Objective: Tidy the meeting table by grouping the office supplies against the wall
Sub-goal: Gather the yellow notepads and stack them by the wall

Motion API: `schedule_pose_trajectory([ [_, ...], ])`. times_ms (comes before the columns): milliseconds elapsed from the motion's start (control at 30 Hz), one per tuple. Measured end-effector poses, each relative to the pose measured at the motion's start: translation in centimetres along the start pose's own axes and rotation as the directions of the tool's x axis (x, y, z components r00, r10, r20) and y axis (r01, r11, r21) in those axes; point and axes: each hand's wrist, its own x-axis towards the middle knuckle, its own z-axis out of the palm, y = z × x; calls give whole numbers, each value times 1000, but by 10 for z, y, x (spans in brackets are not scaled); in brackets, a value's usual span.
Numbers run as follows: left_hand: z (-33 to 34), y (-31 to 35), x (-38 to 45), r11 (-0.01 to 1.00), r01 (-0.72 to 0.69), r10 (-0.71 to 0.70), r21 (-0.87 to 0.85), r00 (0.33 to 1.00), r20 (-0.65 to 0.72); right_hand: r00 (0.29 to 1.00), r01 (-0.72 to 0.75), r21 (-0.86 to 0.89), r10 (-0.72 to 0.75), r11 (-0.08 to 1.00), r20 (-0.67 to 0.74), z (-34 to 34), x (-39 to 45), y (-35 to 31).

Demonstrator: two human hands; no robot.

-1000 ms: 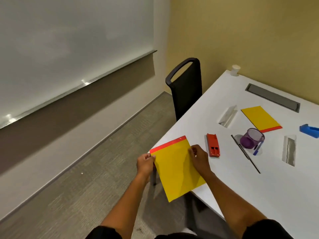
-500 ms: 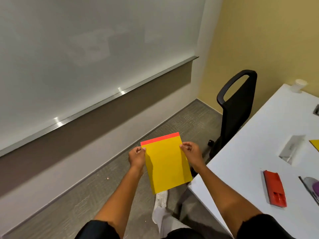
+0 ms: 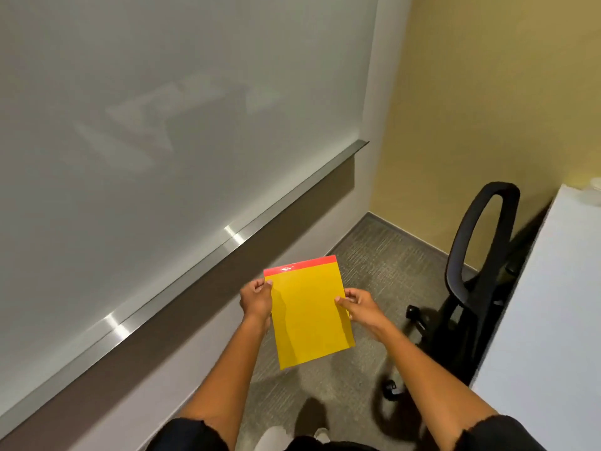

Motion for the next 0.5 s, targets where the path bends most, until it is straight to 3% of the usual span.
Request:
schedule_pose_trajectory([
  [133, 53, 39, 56, 999, -22, 20, 28, 995, 96, 996, -53, 87, 59, 995, -73, -28, 53, -20],
  [233, 95, 71, 99, 996, -51, 33, 70, 970, 241, 980, -38, 152, 66, 988, -186, -47, 99, -38],
  [500, 215, 136, 211, 915, -224, -21, 335, 804, 594, 839, 49, 338, 144, 940, -525, -106, 206, -93],
])
